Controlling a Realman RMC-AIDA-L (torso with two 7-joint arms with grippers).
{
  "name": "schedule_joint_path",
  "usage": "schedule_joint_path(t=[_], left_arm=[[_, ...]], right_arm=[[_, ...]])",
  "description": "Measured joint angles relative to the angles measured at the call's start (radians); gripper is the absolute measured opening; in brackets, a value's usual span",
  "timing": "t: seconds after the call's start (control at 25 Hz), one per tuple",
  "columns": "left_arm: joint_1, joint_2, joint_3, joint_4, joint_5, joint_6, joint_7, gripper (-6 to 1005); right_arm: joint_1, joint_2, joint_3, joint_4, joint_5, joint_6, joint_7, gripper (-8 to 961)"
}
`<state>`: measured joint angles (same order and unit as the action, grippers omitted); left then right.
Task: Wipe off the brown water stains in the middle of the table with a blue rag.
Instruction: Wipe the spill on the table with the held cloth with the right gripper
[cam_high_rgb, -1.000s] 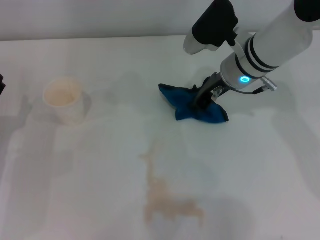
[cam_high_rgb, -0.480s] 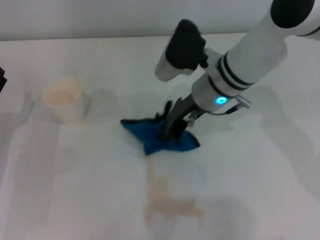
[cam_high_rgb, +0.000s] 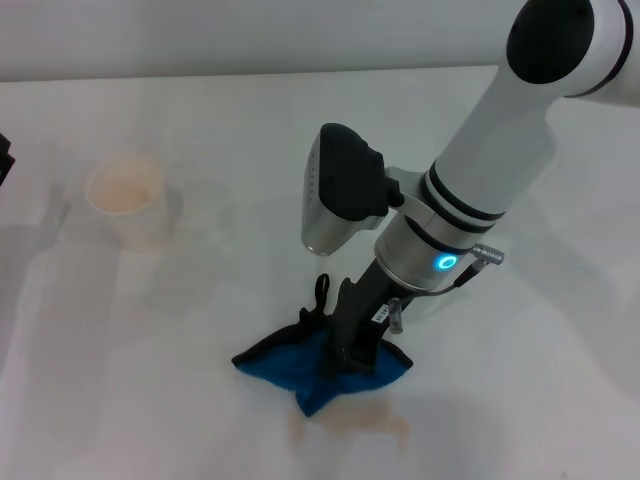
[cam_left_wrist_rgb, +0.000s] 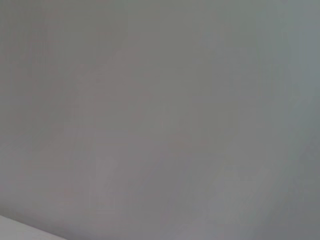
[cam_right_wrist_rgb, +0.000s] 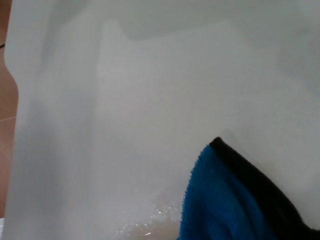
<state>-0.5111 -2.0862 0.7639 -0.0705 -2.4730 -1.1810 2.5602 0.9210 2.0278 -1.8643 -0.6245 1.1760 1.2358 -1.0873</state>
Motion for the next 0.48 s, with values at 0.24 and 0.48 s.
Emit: schedule_joint_path(t=[0.24, 0.48], left_arm=[[-0.001, 0.001, 0.000, 0.000, -0.001, 0.001, 0.000, 891], [-0.001, 0.002, 0.000, 0.000, -0.001, 0.002, 0.000, 891]], right_arm=[[-0.019, -0.007, 0.054, -0.003, -0.011, -0.129, 0.013, 114], [-0.049, -0.010, 0.165, 0.003, -0.116, -0.255, 0.062, 113]])
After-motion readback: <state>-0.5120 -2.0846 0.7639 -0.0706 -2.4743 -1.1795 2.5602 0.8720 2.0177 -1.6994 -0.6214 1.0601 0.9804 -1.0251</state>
